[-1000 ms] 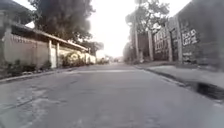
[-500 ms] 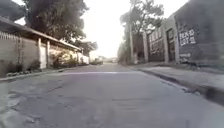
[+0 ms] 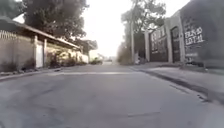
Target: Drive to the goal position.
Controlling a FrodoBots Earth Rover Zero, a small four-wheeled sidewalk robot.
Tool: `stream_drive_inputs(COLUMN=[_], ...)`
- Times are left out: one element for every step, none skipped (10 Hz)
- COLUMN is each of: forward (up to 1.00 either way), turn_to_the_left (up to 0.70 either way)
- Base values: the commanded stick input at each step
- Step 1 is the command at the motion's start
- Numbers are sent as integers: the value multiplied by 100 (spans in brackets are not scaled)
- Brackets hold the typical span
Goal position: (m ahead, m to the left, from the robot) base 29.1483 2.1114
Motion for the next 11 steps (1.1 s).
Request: stream_drive_inputs(forward=[100, 100, 100, 100, 100, 100, 100, 100, 100, 100, 100], turn_to_the_left=[-9, -33, -38, -7, 2, 2, 2, 2, -22, -38, -22])
